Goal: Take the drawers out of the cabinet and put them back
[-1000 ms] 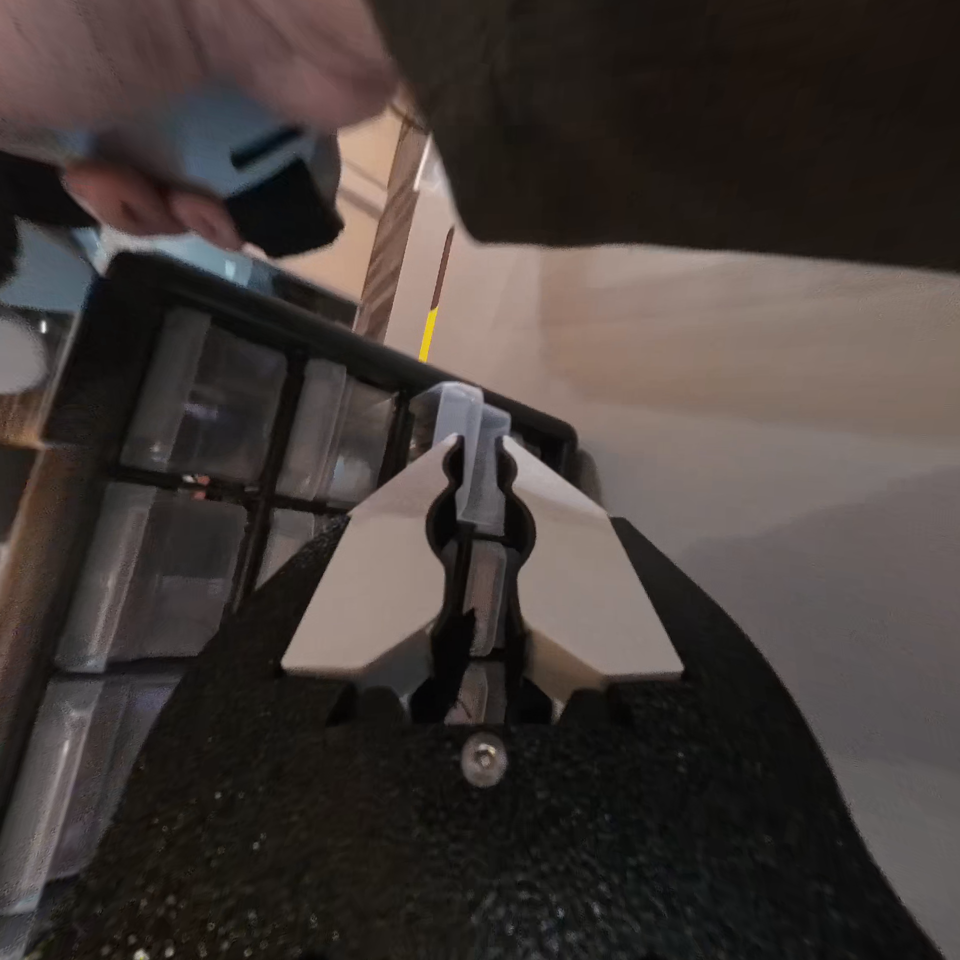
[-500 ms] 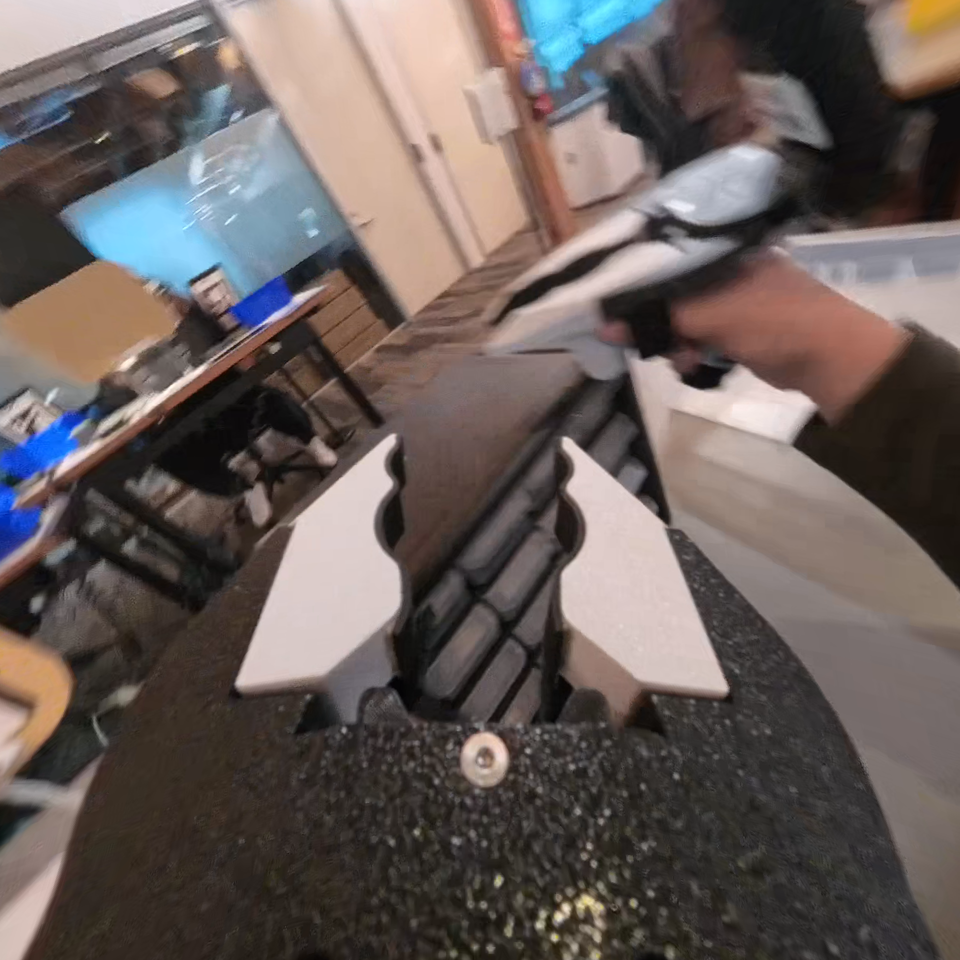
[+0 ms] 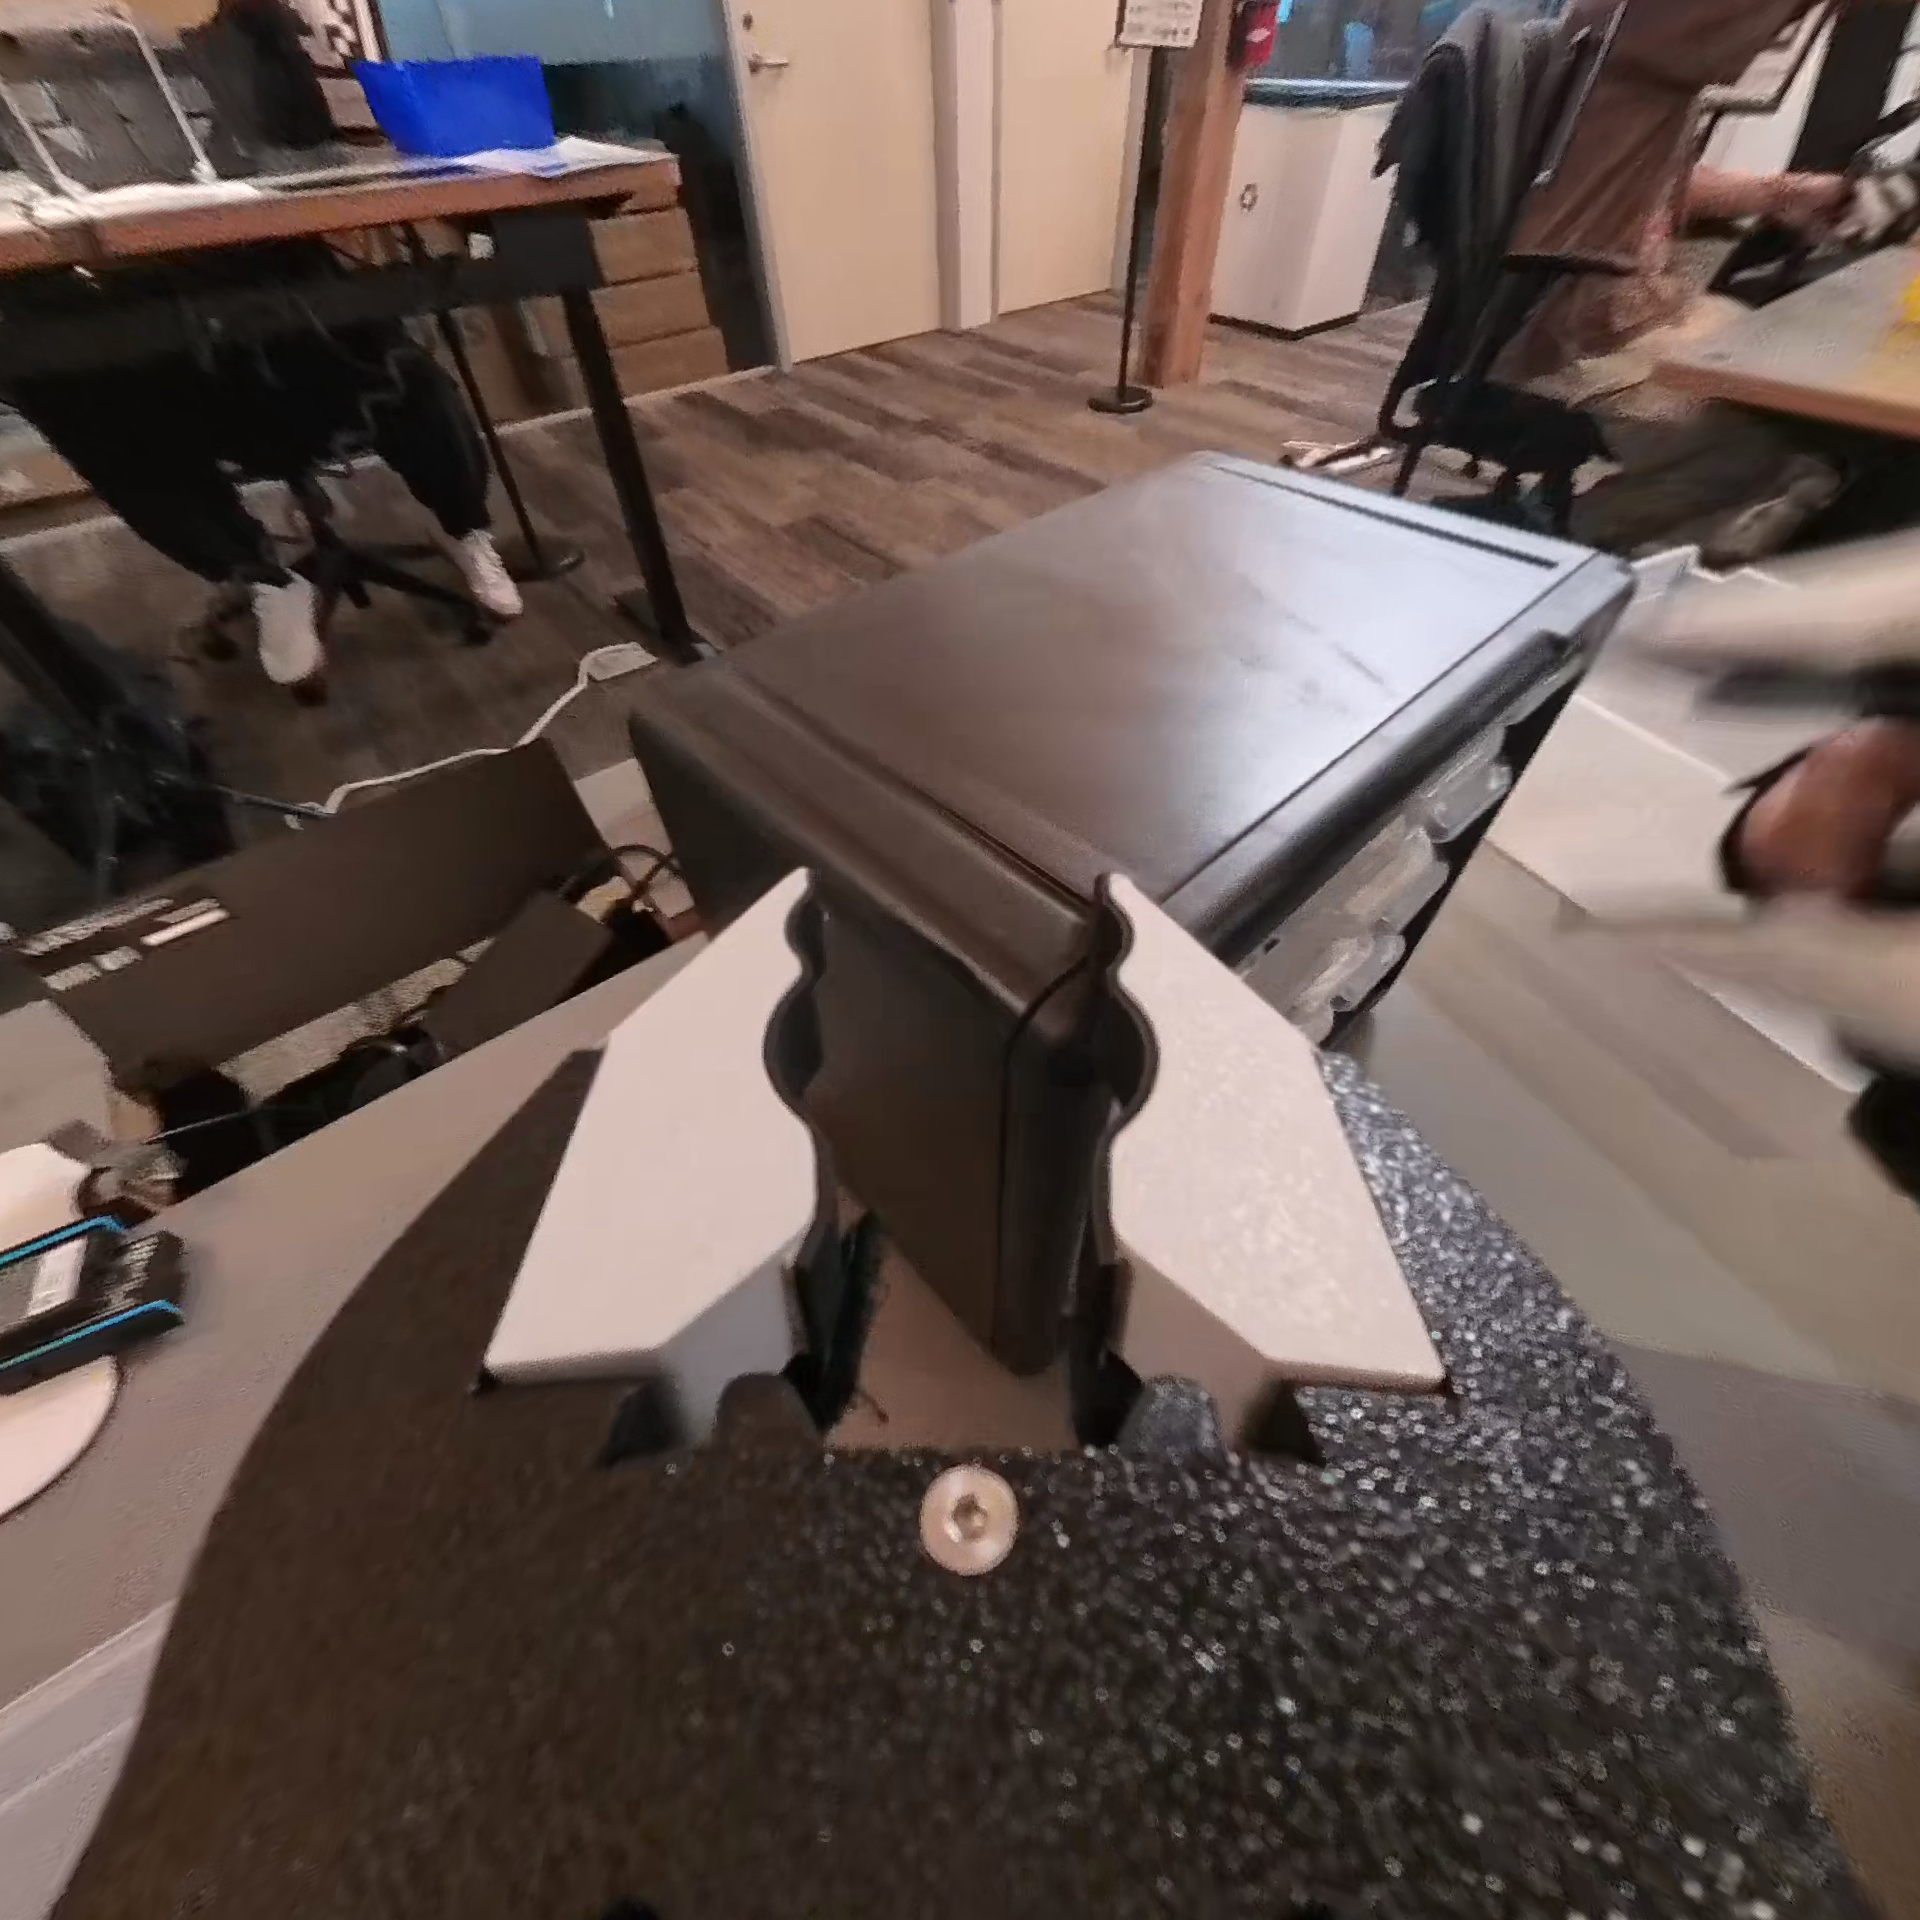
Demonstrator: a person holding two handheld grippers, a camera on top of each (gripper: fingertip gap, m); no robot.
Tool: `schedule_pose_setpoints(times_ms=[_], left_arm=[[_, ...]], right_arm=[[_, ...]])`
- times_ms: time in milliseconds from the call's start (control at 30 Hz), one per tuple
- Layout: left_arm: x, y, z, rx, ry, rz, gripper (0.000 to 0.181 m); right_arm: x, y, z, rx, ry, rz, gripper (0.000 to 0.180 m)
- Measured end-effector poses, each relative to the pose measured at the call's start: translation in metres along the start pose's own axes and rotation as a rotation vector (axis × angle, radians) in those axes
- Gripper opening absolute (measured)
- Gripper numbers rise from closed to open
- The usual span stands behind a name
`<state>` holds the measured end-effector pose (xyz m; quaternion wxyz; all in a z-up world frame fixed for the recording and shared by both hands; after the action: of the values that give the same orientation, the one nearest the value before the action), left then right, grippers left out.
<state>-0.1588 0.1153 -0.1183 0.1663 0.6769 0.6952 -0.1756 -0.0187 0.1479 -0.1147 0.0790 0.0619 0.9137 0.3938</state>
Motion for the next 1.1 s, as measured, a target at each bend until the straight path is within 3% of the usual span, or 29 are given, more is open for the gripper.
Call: schedule_pose_setpoints(times_ms=[167, 233, 633, 800, 1100], left_arm=[[0.005, 0.008, -0.001, 0.008, 0.013, 0.096, 0.042], [0.007, 0.012, -0.002, 0.023, 0.019, 0.105, 0.041], [0.008, 0.007, -0.002, 0.007, 0.026, 0.094, 0.043], [0.007, 0.007, -0.002, 0.018, 0.023, 0.074, 0.044], [0.011, 0.008, -0.003, 0.013, 0.031, 0.081, 0.042]], right_arm=[[0.027, -0.099, 0.037, -0.58, -0.137, 0.174, 0.031], [0.037, -0.118, 0.043, -0.69, -0.144, 0.217, 0.031], [0.074, -0.12, 0.08, -0.801, -0.245, 0.246, 0.027], [0.072, -0.117, 0.077, -0.845, -0.214, 0.311, 0.006], [0.057, -0.124, 0.071, -0.88, -0.207, 0.329, 0.006]])
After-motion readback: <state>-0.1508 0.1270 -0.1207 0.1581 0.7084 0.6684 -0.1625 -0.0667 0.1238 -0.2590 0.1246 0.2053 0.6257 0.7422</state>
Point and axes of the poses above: each gripper's, where its closed fingertips meet, x out along the fingers, z out of its underside, y = z × x across the jaws, the point moved 5 cm from there along -x, back along the fingers, and after that the axes turned 12 degrees about -y, right-handed, at the moved point
